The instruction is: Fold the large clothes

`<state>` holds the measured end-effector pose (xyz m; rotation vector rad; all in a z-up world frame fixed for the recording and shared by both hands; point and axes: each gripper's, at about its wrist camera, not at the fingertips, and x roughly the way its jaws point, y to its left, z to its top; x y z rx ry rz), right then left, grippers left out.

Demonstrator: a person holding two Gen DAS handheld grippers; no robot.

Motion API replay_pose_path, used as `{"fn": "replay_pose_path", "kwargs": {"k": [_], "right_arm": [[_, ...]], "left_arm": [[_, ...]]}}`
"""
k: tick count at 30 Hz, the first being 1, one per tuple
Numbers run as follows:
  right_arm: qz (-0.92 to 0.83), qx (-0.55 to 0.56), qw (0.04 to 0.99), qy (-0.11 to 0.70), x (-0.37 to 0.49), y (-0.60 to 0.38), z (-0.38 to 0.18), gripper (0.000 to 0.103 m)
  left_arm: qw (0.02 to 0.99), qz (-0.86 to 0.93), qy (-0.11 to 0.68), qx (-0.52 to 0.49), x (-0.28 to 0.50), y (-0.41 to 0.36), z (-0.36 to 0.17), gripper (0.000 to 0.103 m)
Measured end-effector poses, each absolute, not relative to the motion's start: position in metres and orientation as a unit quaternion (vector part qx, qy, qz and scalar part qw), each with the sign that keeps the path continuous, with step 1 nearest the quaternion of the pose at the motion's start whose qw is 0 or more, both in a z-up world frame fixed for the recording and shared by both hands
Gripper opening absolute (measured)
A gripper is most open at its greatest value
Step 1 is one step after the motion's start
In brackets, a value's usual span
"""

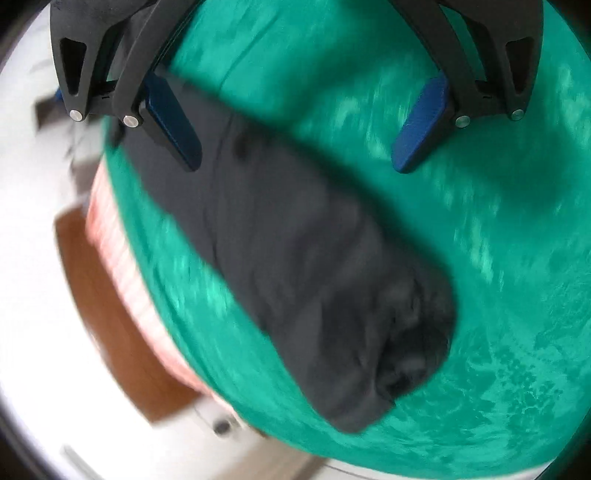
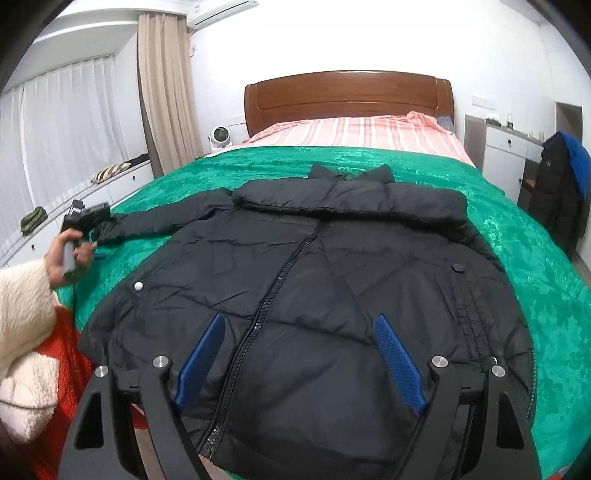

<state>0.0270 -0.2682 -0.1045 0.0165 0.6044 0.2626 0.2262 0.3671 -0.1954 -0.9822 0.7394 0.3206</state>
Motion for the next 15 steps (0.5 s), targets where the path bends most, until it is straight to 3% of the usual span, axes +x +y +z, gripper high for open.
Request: {"fn": "replay_pose_path", "kwargs": {"k": [1, 2, 3, 4, 8, 15], "right_arm": [[0.129, 0.008, 0.946, 0.298, 0.027, -0.268, -0.105, 0.083], [0.13, 0.009, 0.945, 0.3, 0.027, -0.268, -0.107, 0.083], [0.13, 0.012, 0.944, 0.303, 0.028, -0.269, -0.108, 0.083], [0.131, 0.015, 0.943, 0.305, 0.03, -0.27, -0.11, 0.083], [0.135, 0.025, 0.942, 0.305, 0.033, -0.273, -0.113, 0.083], [0.144, 0.044, 0.945, 0.291, 0.03, -0.284, -0.111, 0.083]], "left_arm": [[0.807, 0.157, 0.335, -0.461, 0.233, 0.371, -0.192, 0.099], [0.811, 0.16, 0.331, -0.455, 0.239, 0.372, -0.19, 0.074], [0.814, 0.166, 0.339, -0.441, 0.247, 0.371, -0.187, 0.029], [0.814, 0.176, 0.358, -0.421, 0.259, 0.372, -0.187, 0.012], [0.846, 0.186, 0.361, -0.346, 0.275, 0.351, -0.155, 0.005], [0.942, 0.116, 0.286, -0.133, 0.298, 0.238, -0.008, 0.005]]}}
